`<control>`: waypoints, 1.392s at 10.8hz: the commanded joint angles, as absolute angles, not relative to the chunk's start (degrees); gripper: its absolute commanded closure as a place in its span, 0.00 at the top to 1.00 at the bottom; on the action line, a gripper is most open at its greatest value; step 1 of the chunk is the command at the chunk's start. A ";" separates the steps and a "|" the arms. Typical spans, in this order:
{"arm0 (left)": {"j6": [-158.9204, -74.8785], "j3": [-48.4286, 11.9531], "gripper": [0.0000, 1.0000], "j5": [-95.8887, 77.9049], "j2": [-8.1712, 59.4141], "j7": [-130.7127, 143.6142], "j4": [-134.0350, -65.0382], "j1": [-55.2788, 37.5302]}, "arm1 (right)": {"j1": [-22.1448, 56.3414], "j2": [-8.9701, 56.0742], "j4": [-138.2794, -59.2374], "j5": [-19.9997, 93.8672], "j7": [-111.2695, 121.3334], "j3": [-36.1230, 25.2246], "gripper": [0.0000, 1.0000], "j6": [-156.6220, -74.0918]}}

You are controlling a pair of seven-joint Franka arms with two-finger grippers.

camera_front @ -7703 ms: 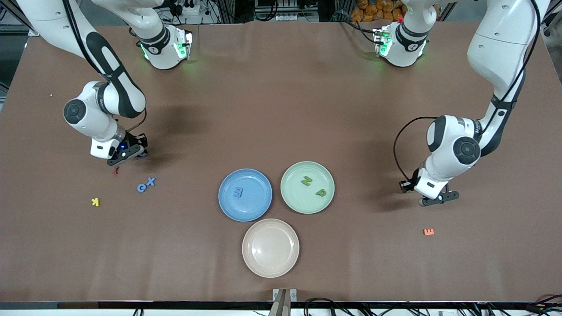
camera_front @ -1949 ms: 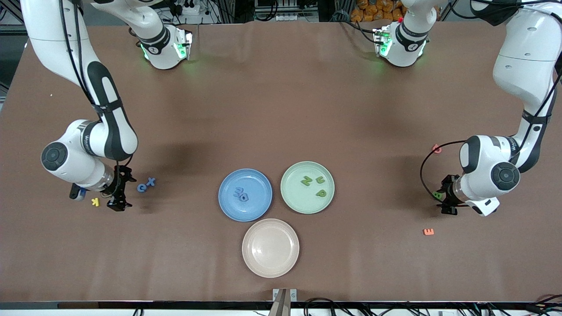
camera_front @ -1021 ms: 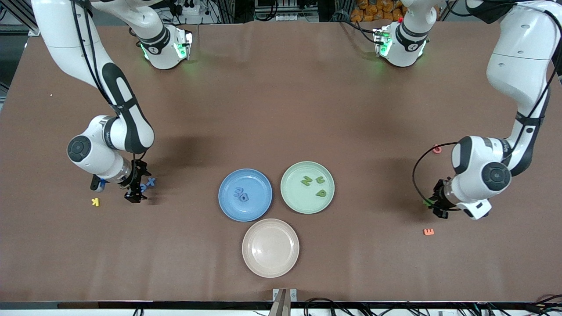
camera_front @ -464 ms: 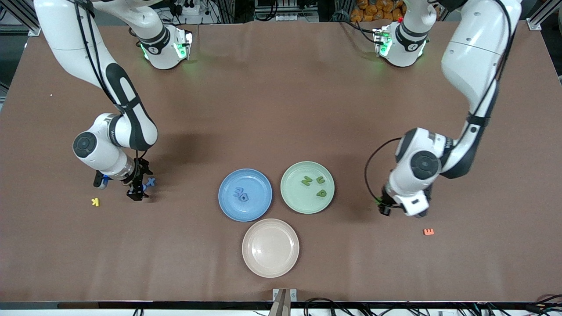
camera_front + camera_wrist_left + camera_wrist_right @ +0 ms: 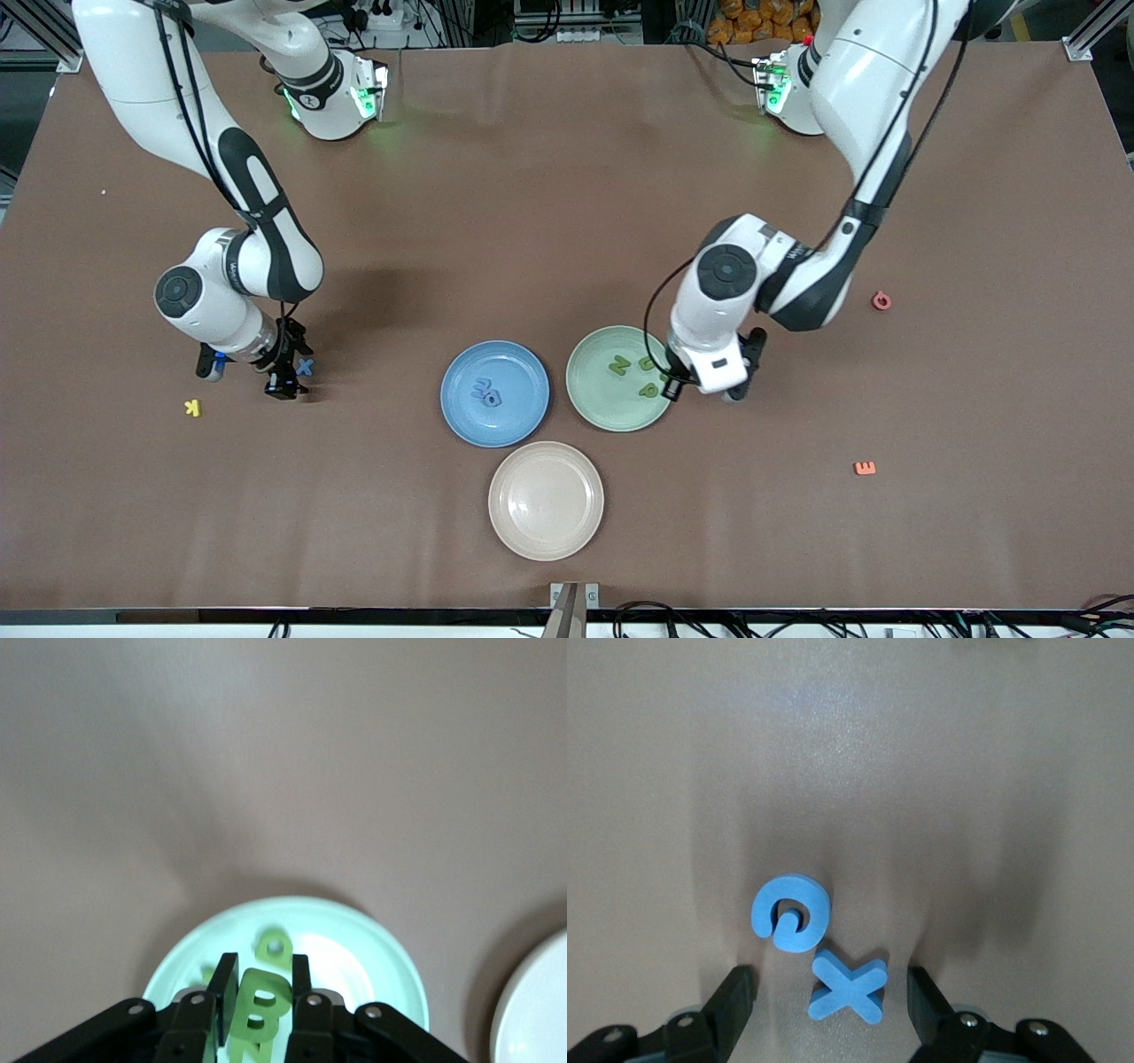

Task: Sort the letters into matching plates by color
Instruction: 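Carry the green B onto the green plate and open the left gripper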

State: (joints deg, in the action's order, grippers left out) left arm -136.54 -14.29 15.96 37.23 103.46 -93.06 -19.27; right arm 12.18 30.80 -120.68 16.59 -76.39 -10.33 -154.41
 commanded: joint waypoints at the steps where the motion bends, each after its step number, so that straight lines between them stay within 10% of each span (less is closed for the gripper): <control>1: -135.53 -13.27 0.80 17.31 37.44 103.28 -90.80 -21.45 | 12.22 31.29 -121.72 16.79 -70.78 -10.02 0.63 -155.65; 2: -135.53 -13.18 1.00 18.79 37.62 102.75 -90.70 -22.40 | 12.13 31.29 -121.90 16.79 -68.92 -10.02 0.56 -155.65; 15: -111.01 -13.54 1.00 13.65 23.23 49.77 -95.16 -5.82 | 12.57 31.73 -121.29 16.52 -53.20 -8.88 0.16 -155.22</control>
